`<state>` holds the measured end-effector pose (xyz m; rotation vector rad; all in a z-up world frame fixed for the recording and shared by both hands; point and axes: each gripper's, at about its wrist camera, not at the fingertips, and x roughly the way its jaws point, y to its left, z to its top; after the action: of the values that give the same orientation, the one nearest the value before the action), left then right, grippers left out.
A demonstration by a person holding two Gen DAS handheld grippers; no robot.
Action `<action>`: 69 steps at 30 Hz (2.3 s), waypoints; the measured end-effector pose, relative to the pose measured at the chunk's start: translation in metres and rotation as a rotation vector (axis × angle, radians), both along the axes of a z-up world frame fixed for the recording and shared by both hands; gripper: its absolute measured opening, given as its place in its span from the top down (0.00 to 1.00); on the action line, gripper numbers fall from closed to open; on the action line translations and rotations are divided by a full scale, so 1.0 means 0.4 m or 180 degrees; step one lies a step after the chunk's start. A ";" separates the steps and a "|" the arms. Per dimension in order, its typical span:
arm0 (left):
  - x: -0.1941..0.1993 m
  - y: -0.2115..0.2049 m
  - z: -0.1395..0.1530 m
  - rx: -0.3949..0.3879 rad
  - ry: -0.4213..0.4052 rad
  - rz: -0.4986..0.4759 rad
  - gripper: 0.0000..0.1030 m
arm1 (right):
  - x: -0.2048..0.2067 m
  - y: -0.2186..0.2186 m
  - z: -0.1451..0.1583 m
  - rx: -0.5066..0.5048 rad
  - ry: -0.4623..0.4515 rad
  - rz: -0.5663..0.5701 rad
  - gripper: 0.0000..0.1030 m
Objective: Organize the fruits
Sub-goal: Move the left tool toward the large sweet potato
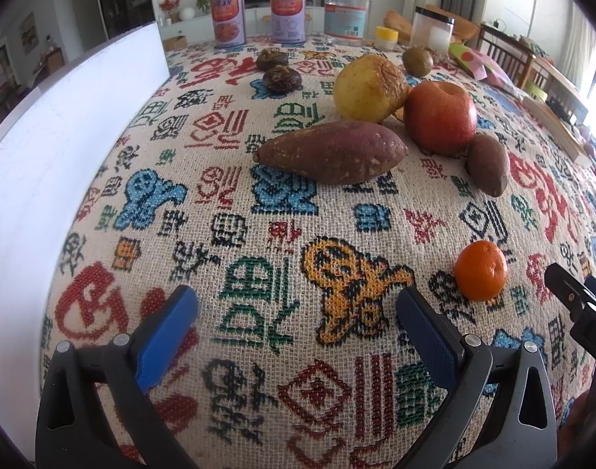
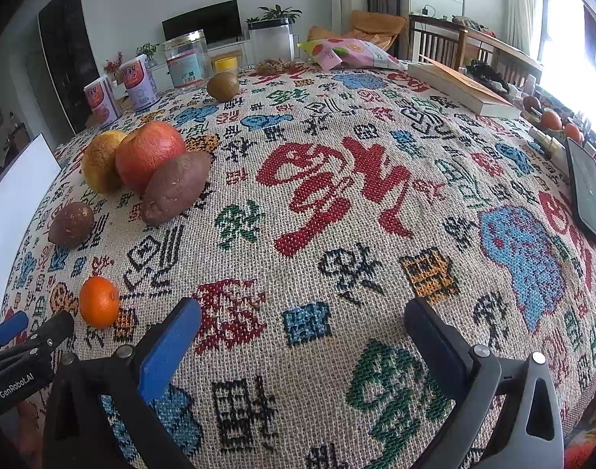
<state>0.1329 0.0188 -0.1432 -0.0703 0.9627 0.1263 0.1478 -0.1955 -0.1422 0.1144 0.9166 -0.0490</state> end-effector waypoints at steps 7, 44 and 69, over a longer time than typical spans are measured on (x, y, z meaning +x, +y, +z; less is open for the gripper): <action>-0.001 0.000 -0.001 0.0002 -0.0013 0.0025 0.00 | -0.001 -0.001 0.001 0.0047 -0.0007 -0.0010 0.00; -0.004 -0.001 0.000 0.0010 -0.0033 0.0026 0.00 | 0.001 0.015 -0.006 -0.0111 0.0060 0.0035 0.00; 0.280 0.059 0.091 -0.0572 -0.0004 -0.1091 0.01 | 0.003 0.017 -0.007 -0.0113 0.0058 0.0038 0.00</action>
<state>0.2449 0.0426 -0.1067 -0.0696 0.9700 -0.2763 0.1489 -0.1886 -0.1450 0.0757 0.9342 -0.0554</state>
